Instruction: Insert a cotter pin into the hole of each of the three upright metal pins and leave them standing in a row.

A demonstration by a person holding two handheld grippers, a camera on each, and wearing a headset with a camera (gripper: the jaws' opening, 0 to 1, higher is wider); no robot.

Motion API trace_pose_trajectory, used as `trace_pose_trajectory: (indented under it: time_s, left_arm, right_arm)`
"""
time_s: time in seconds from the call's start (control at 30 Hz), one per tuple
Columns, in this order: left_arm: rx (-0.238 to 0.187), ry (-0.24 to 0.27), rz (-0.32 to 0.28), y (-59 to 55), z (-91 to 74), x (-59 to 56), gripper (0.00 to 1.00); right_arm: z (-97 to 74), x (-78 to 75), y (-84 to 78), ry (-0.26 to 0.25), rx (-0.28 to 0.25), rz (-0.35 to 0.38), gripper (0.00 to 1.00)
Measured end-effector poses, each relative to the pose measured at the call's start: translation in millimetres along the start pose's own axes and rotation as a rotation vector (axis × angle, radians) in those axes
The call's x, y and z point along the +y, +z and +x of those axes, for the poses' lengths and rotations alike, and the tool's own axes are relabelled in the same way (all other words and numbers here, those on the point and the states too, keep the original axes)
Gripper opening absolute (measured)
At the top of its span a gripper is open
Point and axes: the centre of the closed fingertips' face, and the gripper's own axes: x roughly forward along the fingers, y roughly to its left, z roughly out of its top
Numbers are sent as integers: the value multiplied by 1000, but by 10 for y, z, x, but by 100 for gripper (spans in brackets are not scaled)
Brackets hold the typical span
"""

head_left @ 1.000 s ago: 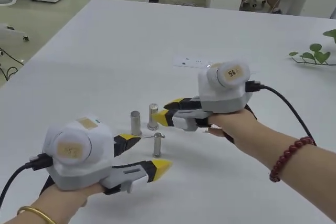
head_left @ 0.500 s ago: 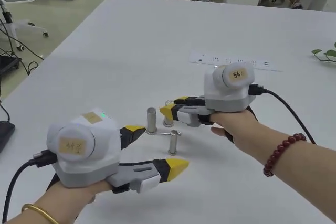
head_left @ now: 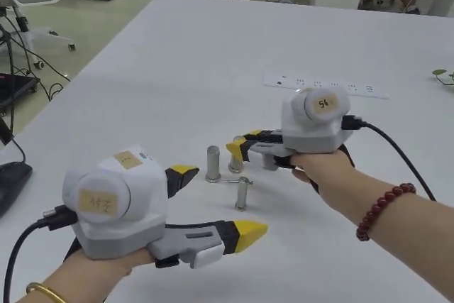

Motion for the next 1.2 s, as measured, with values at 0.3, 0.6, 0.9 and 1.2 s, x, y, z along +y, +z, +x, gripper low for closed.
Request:
trace_pose_trajectory:
  time_s: [0.3,0.6,0.9,1.2]
  left_arm:
    - [-8,2,2,33,-18,-13,81]
    - [6,6,14,-2,-43,-43,81]
    - [3,-10,21,29,-64,-119,82]
    - [-7,-16,16,69,-122,-176,82]
  right_arm:
    - [-149,-47,-56,-8,20,-19,13]
    - [-373,-36,-110,29,37,-73,13]
    - [-598,27,-198,80,67,-136,13]
    - [-777,131,-332,170,75,-160,13]
